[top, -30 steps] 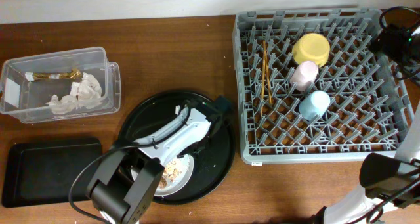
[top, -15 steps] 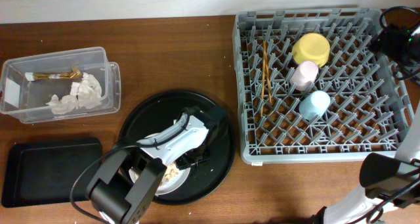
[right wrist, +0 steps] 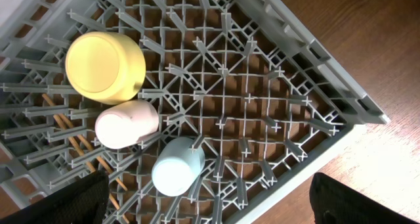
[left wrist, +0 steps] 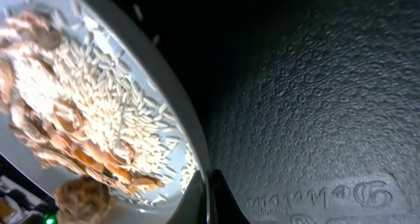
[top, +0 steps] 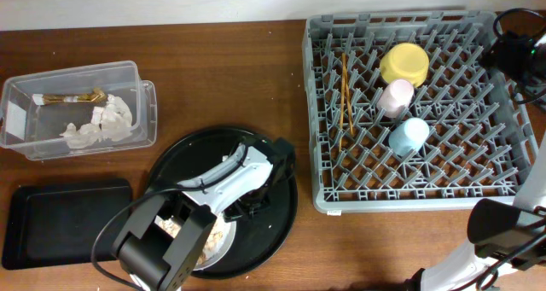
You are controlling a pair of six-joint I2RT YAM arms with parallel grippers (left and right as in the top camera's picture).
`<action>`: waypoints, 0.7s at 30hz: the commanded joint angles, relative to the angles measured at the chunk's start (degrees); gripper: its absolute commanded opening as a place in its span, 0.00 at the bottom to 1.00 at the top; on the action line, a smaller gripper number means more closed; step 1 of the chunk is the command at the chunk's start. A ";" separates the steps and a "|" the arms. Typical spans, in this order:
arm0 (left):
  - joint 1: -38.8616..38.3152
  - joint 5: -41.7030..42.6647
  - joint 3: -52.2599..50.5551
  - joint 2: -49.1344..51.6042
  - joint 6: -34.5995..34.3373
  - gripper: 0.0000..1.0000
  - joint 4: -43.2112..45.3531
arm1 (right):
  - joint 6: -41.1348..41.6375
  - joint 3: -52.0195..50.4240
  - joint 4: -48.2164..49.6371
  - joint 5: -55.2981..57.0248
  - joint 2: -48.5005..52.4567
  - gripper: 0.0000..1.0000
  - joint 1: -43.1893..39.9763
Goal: Sort waste into correct bins and load items into the dishwasher rack
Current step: 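Lift the plate with the left gripper and tip scraps onto the black tray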
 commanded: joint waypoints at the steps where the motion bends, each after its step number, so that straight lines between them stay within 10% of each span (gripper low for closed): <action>1: -0.15 -4.02 5.14 0.61 -0.52 0.01 -5.88 | 0.50 0.33 -0.02 0.92 -1.62 0.98 -0.17; 12: 13.25 -9.64 22.64 0.61 13.14 0.01 -21.35 | 0.50 0.33 -0.02 0.94 -1.62 0.98 -0.17; 21: 36.26 5.95 34.12 0.26 32.59 0.01 -22.67 | 0.50 0.33 -0.02 0.94 -1.62 0.98 -0.17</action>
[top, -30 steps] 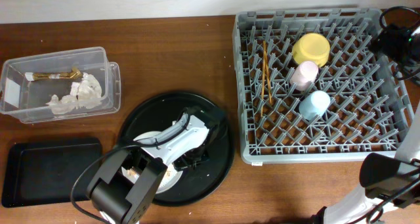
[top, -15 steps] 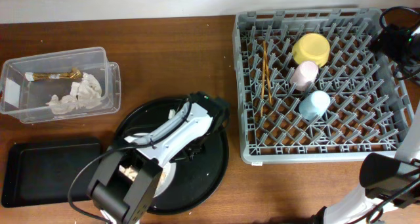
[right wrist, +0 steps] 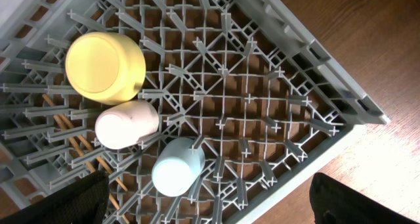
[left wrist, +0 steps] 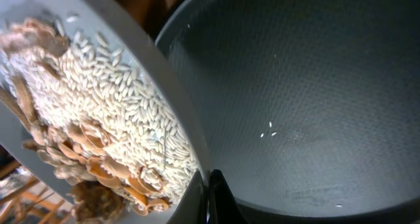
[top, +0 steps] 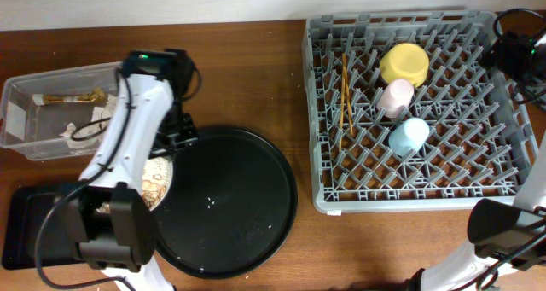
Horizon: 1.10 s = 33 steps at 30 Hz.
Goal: Sort waste into correct bins and load items into the dishwasher rack
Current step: 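Lift the plate with the left gripper and tip scraps onto the black tray, then set the emptied white plate back on the round tray with the left gripper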
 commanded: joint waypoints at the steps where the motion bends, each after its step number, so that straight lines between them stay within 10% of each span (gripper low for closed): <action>1: 6.51 7.67 3.61 -0.33 7.17 0.01 0.00 | 0.46 0.33 -0.02 0.92 -1.62 0.99 -0.17; 24: 62.82 55.93 3.69 -0.31 28.52 0.00 -0.13 | 0.48 0.33 -0.04 0.92 -1.62 0.98 -0.17; 33: 72.87 67.91 1.03 -0.31 40.79 0.00 -2.80 | 0.48 0.33 -0.02 0.90 -1.62 0.98 -0.17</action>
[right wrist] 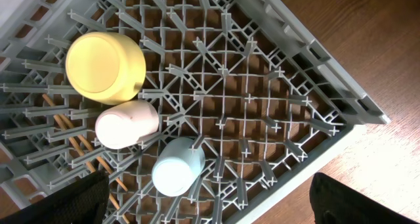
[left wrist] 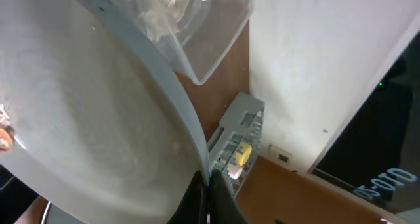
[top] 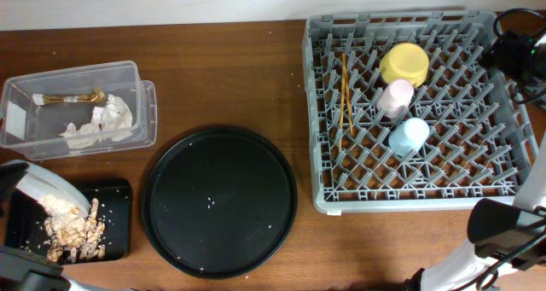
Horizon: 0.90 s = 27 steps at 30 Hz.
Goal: Sort waste into correct bins and load items into the dishwasher rack
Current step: 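Set the emptied white plate back on the round tray with the left gripper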
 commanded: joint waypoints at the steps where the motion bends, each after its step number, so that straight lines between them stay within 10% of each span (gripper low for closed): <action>1: 1.33 3.93 -2.45 -0.28 3.48 0.00 1.70 | 0.48 0.33 -0.02 0.92 -1.62 0.98 -0.17; 19: 1.49 2.27 -9.14 -3.17 6.32 0.00 -0.20 | 0.48 0.33 -0.04 0.92 -1.62 0.98 -0.17; 27: -26.27 0.83 -23.45 -32.30 3.04 0.00 0.48 | 0.48 0.33 -0.02 0.90 -1.62 0.98 -0.17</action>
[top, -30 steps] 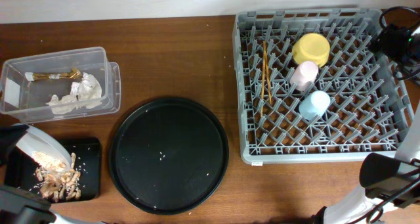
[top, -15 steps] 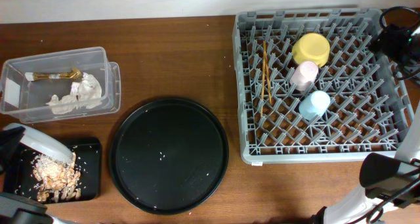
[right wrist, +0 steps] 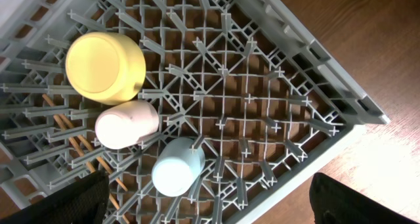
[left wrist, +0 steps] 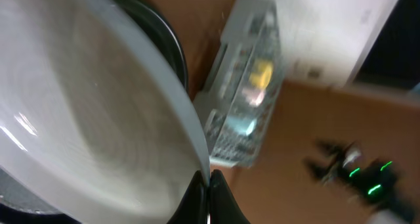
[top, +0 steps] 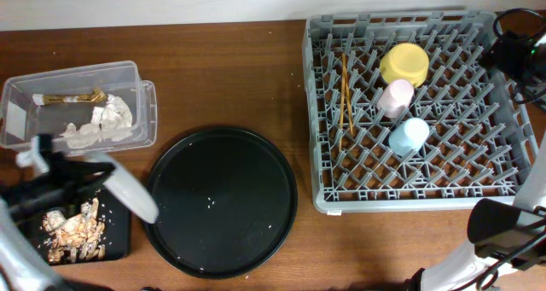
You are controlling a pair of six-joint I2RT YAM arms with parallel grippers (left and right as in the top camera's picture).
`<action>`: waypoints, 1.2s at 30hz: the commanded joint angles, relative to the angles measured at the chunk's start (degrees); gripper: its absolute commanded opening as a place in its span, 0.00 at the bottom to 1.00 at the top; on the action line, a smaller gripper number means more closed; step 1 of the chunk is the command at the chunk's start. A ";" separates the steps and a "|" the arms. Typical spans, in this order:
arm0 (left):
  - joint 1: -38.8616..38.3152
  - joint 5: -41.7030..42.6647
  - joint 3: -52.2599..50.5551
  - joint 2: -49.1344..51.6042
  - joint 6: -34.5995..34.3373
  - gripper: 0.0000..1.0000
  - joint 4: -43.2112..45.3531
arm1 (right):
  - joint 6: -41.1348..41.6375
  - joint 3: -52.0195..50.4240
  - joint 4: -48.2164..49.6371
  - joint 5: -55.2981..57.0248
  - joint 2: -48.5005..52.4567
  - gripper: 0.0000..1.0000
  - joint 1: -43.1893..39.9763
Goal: Sort waste into correct bins and load items into the dishwasher rack
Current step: 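Set the emptied white plate back on the round tray with the left gripper, then grasp the white plate with the right gripper and stand it in the rack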
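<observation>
My left gripper (left wrist: 209, 184) is shut on the rim of a white plate (left wrist: 85, 99), which looks bare inside. From overhead the plate (top: 132, 193) hangs tilted between the black rectangular bin (top: 117, 245) and the round black tray (top: 220, 201). Rice and food scraps (top: 72, 227) lie in the black bin. The grey dishwasher rack (top: 503, 184) holds a yellow cup (top: 404, 63), a pink cup (top: 396, 96), a blue cup (top: 409, 136) and chopsticks (top: 345, 90). My right gripper (right wrist: 210, 207) hangs open above the rack's right side, nothing in it.
A clear plastic bin (top: 145, 103) with wrappers and crumpled paper stands at the far left. A few rice grains dot the round tray. The rack fills the right half of the wooden table (top: 230, 78).
The plate was tipped over the black bin at the far left with food on it. Now it is bare and held further right, by the round tray's edge. The right arm is unchanged.
My left gripper held the rim of the rice-filled plate on the round tray. Then the plate was up at the tray's left edge, then tilted over the black bin with food spilling. Now the food lies in the bin and the plate is bare.
</observation>
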 commanded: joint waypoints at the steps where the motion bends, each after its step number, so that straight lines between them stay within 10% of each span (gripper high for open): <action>1: -12.98 -1.86 -0.63 -10.34 -7.17 0.00 2.38 | 0.46 0.33 0.00 0.90 -1.62 0.98 -0.17; 8: -59.49 -44.11 -4.39 -19.21 -46.60 0.00 23.43 | 0.46 0.33 0.00 0.92 -1.62 0.98 -0.17; 15: -82.29 -64.13 -13.49 -2.49 -54.01 0.00 40.33 | 0.46 0.33 0.00 0.90 -1.62 0.99 -0.17; 24: -82.86 -57.18 -12.68 8.11 -53.94 0.24 43.74 | 0.46 0.33 0.00 0.90 -1.62 0.98 -0.17; 29: -72.46 -59.47 4.83 2.38 -52.65 0.35 25.59 | 0.46 0.33 0.00 0.92 -1.62 0.98 -0.17; 31: -62.97 -62.47 9.77 -2.27 -52.68 0.59 17.81 | 0.46 0.33 0.00 0.92 -1.62 0.98 -0.17; 32: -57.61 -63.58 10.01 -4.90 -52.68 0.99 14.73 | 0.46 0.33 0.00 0.92 -1.62 0.98 -0.17; 36: -37.24 -65.44 10.01 -10.58 -52.68 0.99 1.73 | 0.48 0.33 -0.42 -13.14 -1.62 0.98 -0.17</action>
